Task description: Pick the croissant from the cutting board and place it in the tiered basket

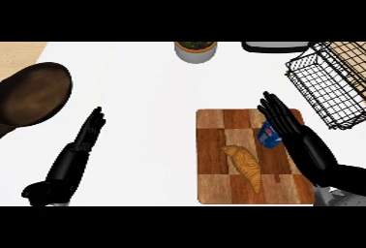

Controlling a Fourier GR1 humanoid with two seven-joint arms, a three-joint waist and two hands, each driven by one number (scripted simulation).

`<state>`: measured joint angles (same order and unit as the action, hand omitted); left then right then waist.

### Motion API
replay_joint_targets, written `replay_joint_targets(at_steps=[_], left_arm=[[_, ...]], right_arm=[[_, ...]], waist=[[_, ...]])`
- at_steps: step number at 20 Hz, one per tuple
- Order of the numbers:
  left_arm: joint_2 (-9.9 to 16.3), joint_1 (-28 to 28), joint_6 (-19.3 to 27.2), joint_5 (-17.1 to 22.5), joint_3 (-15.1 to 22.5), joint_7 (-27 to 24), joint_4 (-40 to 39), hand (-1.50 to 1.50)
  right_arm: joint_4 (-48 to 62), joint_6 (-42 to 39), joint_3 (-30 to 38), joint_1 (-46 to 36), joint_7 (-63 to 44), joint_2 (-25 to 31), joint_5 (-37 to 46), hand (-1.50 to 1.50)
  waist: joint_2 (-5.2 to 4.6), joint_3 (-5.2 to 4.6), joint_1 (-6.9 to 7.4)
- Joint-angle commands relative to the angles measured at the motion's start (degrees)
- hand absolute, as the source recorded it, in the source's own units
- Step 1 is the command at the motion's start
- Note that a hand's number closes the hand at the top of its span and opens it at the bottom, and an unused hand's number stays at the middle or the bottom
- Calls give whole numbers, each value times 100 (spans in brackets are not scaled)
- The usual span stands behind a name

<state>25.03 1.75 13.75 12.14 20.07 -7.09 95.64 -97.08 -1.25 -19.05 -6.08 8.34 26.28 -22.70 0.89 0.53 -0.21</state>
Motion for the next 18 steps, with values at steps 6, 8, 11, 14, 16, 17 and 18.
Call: replay_joint_targets(at_steps=[6,8,11,14,16,17,18], left_arm=[[-220,418,793,29,-545,707,-1054,0],[-417,620,792,85,-367,633,-1012,0],[-760,502,995,-83,-190,610,-1301,0],[-805,-2,778,-33,-452,767,-1752,0],[-941,69,732,-177,-429,469,-1969,0],[-888,206,717,-157,-500,545,-1745,0],[-917,26,748,-218,-411,649,-1813,0]], right_arm=[[-443,585,989,-825,548,924,1395,150],[444,2295,1896,-348,-215,604,1620,-150],[443,2541,2106,99,461,-256,1023,-150],[-665,2123,2001,939,743,-226,1006,-150],[-1094,1930,1845,1369,882,-246,1194,-150],[-1198,1879,1765,1463,534,-117,1392,-150],[-1400,2002,1484,1429,94,87,1743,-150]], waist=[[-81,-62,-29],[-116,-75,-314],[-106,-42,-166],[-79,-55,-85],[-76,-56,-71],[-77,-55,-35],[-75,-59,-55]])
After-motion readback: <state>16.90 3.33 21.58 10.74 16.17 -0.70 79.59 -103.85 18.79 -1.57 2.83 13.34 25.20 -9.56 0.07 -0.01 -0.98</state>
